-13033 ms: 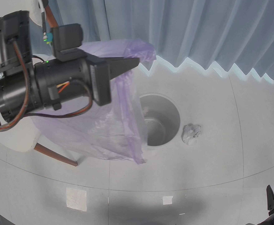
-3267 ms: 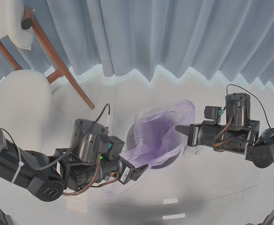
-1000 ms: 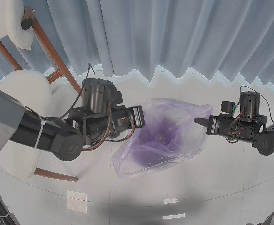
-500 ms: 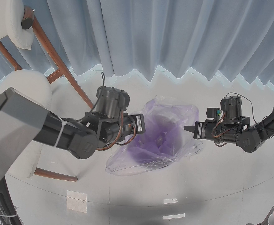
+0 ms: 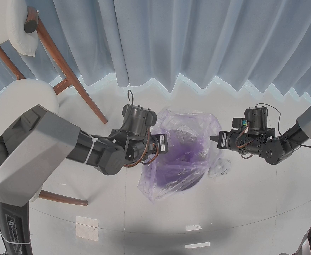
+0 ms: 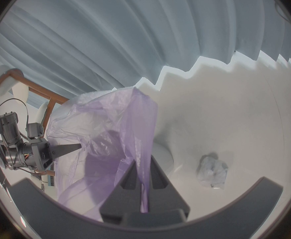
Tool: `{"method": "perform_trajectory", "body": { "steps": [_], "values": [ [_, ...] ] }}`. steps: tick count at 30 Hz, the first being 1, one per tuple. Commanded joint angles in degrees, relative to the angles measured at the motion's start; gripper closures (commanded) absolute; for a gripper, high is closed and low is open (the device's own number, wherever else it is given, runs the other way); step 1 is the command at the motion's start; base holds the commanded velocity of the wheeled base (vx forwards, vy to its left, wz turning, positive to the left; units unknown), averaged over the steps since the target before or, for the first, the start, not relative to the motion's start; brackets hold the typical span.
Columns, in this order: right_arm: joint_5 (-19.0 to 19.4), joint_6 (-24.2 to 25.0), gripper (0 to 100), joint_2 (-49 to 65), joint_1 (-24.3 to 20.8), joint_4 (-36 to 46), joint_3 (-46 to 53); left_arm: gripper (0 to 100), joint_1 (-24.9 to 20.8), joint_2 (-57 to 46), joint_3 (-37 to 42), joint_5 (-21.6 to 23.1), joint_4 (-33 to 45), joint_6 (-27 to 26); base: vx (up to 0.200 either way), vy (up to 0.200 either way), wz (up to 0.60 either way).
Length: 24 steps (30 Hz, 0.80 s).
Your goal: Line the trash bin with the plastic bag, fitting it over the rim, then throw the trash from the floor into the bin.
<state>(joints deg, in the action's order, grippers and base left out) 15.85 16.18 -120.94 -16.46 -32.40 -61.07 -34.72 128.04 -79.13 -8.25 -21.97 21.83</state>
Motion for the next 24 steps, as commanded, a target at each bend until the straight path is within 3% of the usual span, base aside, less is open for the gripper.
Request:
{"method": "perform_trajectory", "body": {
  "steps": [1, 4, 13, 24],
  "values": [
    [0.1, 0.1, 100, -4.3, 2.8, 0.1, -5.6, 100, 3.6, 3.5, -8.1, 0.1, 3.4, 0.2, 0.000, 0.000, 0.00],
    [0.0, 0.1, 100, -6.3, 3.9, 0.1, -9.3, 100, 4.7, 5.0, -14.4, 0.2, 7.0, 0.5, 0.000, 0.000, 0.00],
    [0.0, 0.1, 100, -12.3, 5.6, 3.4, -17.6, 100, 6.1, 11.1, -22.2, 0.9, 14.8, 0.6, 0.000, 0.000, 0.00],
    [0.1, 0.1, 100, -17.0, 7.4, 3.8, -22.1, 100, 8.9, 14.8, -27.2, 1.0, 16.0, 1.2, 0.000, 0.000, 0.00]
  ]
}}
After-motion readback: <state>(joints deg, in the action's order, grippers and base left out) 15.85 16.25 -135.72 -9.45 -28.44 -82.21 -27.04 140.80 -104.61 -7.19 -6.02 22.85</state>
